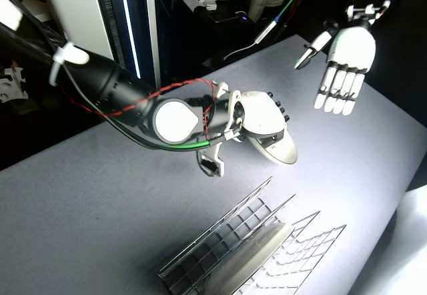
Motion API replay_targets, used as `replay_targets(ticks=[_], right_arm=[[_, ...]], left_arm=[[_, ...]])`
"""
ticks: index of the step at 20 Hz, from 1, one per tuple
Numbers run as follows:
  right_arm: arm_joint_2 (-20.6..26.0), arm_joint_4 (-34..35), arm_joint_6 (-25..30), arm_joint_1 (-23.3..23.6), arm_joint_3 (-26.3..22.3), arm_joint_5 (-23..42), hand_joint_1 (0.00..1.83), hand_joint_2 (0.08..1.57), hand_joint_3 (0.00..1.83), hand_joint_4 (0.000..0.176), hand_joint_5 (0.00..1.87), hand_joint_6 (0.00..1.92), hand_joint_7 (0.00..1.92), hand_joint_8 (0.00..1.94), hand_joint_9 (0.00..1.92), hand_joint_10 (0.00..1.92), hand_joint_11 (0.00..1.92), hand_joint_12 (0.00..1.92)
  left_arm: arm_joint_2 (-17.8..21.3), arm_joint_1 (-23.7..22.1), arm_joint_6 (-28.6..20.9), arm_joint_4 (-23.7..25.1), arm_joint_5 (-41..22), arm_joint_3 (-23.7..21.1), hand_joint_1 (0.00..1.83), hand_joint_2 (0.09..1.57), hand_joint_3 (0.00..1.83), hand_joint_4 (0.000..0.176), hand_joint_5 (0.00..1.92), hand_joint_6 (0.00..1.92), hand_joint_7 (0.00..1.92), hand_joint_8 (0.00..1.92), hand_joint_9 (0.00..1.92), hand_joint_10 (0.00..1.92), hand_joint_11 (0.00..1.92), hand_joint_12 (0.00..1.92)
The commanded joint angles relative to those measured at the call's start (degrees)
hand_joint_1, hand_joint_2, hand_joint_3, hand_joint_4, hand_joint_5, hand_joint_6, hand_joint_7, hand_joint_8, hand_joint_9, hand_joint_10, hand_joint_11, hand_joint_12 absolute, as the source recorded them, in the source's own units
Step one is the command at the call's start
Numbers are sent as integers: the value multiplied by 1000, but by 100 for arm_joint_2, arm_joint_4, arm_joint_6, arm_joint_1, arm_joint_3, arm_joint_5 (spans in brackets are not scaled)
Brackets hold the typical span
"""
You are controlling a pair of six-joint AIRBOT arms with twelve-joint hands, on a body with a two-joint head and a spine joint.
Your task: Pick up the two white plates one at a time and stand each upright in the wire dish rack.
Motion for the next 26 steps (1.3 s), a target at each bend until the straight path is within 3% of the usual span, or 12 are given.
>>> replay_targets(ticks=[1,9,26], right_arm=[[66,247,14,105,-65,357,1495,1072,0,0,983,875,1024,808,1054,829,873,1477],[602,1008,23,684,-617,438,1495,1071,5,0,982,889,1013,827,1055,824,864,1469],[1398,2825,204,1218,-1437,393,1498,1060,0,0,1005,877,1054,732,1088,771,891,1431]], left_arm=[[66,-80,-34,-303,-155,47,0,1172,0,0,49,4,23,4,5,2,0,0],[71,-118,-53,-249,-174,186,0,1166,0,0,76,6,52,7,32,7,16,7],[32,-242,-58,-249,-94,68,0,1186,1,0,19,0,3,0,0,0,0,0]])
